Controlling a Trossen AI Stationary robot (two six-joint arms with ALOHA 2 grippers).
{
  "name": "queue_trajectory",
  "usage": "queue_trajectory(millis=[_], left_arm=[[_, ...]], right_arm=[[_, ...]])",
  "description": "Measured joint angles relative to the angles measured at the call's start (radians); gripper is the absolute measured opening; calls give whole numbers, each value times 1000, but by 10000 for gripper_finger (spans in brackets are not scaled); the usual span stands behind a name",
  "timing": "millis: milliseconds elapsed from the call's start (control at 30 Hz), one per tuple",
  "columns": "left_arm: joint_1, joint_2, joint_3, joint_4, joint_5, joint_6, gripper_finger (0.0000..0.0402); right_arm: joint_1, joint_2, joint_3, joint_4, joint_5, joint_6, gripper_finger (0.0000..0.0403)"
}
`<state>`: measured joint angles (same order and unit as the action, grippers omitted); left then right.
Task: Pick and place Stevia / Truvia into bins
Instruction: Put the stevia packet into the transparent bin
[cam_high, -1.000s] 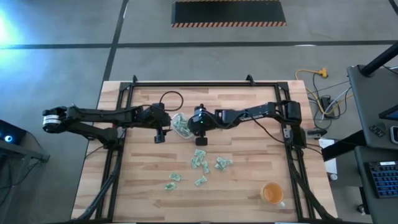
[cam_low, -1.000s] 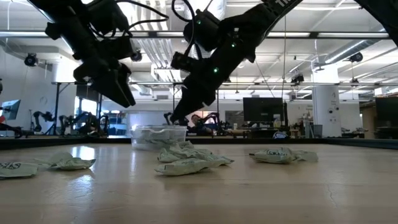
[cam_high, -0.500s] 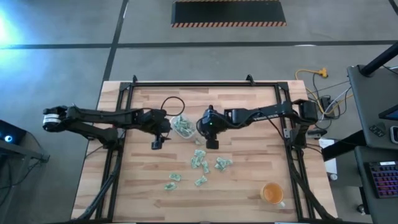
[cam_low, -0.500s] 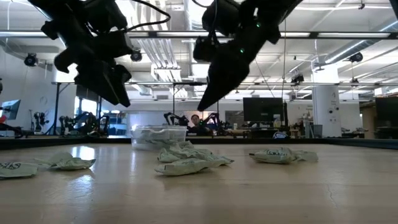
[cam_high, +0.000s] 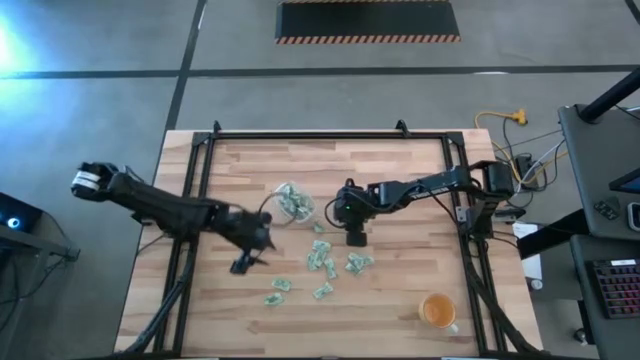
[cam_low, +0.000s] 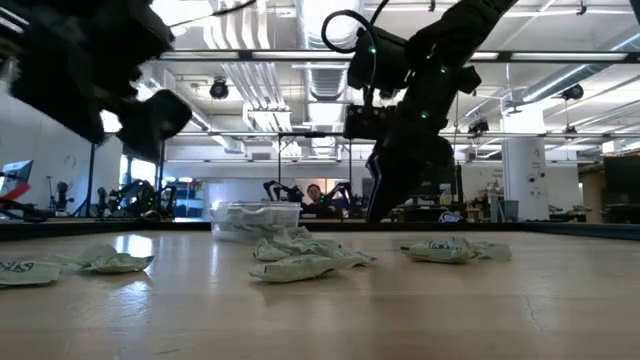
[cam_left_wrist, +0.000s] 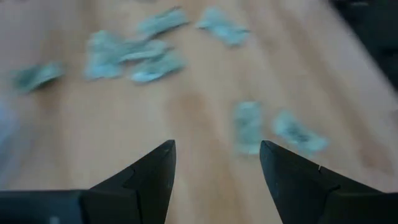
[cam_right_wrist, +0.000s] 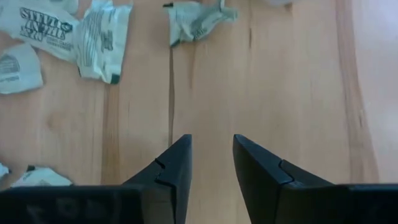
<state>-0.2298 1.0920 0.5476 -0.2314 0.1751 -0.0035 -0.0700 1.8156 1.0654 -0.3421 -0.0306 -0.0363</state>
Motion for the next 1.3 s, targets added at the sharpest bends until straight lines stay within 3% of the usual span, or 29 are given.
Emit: queue_trajectory(millis=[100,400,533,767,1300], left_arm=[[-104,0,-12,101,-33,-34,217],[-339,120,-20,187,-359,-97,217],[-357,218,-13,274,-369,-129,217],[-357,377,2,283,-368,-203,217],[-339,413,22,248,-366,-202,217]], right_arm=[[0,-1,-1,3,3,4,107],[0,-1,5,3,4,7,100],[0,-1,6,4,4,11,95],[0,-1,6,6,4,11,91],[0,-1,5,9,5,19,84]])
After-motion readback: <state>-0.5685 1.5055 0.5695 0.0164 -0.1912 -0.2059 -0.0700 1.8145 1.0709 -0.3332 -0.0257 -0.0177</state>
